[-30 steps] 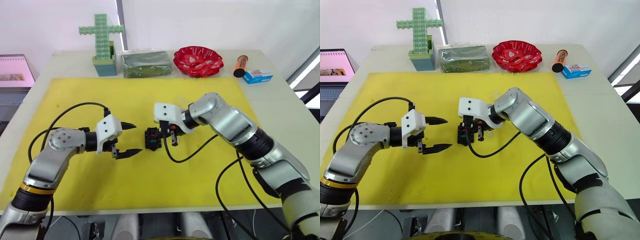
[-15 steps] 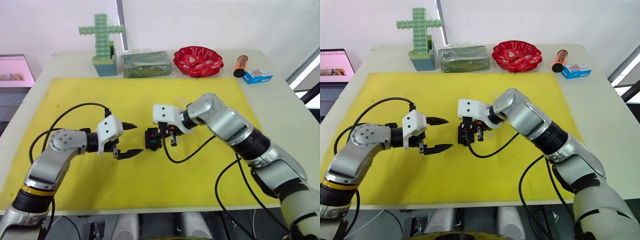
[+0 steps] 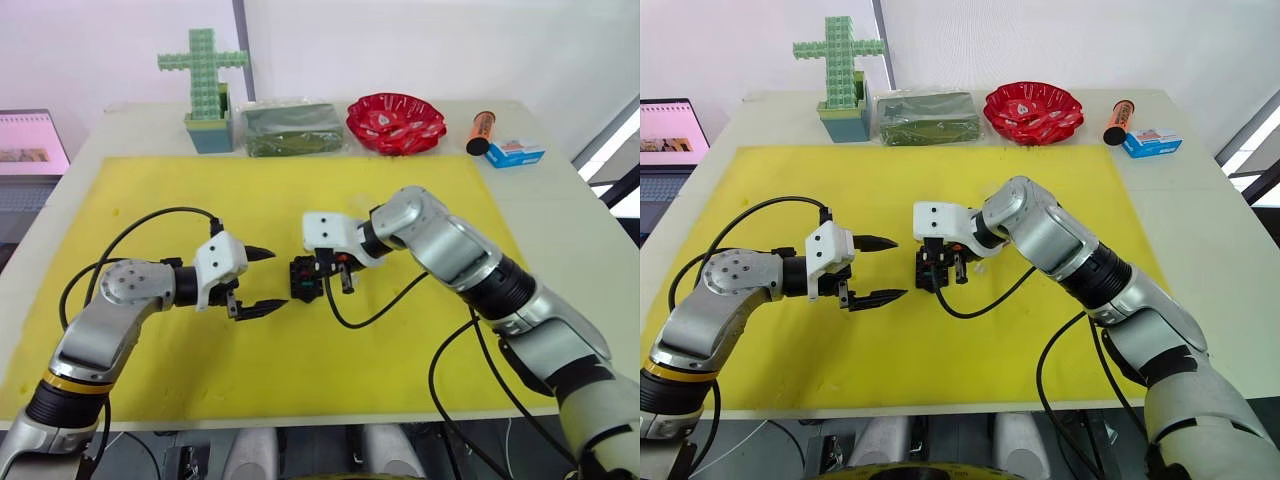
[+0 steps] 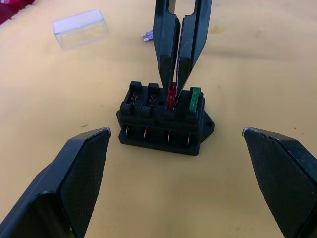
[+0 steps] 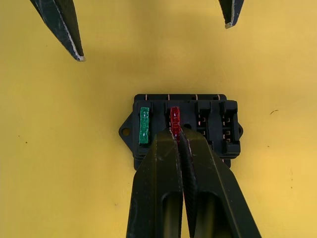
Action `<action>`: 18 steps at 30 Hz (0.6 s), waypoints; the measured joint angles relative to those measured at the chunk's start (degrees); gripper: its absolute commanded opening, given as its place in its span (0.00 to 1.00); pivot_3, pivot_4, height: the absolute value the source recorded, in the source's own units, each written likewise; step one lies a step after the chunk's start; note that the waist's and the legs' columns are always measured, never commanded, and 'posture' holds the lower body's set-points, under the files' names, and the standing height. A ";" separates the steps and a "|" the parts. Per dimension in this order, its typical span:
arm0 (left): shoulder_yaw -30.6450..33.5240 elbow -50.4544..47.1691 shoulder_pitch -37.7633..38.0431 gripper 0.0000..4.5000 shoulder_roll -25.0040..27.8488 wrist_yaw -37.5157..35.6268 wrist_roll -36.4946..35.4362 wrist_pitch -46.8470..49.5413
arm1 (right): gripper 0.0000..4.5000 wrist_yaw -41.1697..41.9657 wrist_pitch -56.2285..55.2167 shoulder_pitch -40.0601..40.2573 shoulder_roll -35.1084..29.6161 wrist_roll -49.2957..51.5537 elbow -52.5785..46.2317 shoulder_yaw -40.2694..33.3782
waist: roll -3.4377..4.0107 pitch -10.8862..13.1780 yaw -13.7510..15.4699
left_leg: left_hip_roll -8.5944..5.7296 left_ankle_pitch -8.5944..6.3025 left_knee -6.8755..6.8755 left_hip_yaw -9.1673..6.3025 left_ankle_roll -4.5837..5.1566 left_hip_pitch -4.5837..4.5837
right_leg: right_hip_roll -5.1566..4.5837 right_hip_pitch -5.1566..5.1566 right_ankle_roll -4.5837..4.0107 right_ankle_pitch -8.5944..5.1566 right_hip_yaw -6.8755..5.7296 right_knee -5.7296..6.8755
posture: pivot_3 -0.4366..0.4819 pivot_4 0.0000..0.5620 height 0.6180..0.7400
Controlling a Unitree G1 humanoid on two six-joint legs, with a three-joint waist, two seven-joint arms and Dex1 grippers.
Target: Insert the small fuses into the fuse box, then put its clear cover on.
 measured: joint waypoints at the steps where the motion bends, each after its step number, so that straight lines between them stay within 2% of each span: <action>1: 0.00 -0.02 0.00 1.00 -0.06 0.12 0.00 0.01 | 0.01 0.15 -0.39 0.03 0.00 -0.37 -0.01 0.16 | 0.00 0.00 0.00 | 0.00 0.00 0.00 0.00 0.00 0.01 | 0.00 0.01 0.00 0.00 0.00 0.00 | 0.48 0.27 1.00; 18: -0.05 -0.05 0.00 1.00 -0.34 0.71 0.04 0.02 | 0.01 0.50 -0.39 0.66 2.19 -4.46 0.62 1.14 | 0.01 -0.35 -0.09 | 0.01 0.00 -0.01 -0.01 0.00 0.14 | 0.03 0.13 -0.01 0.00 0.00 0.02 | 0.48 0.27 1.00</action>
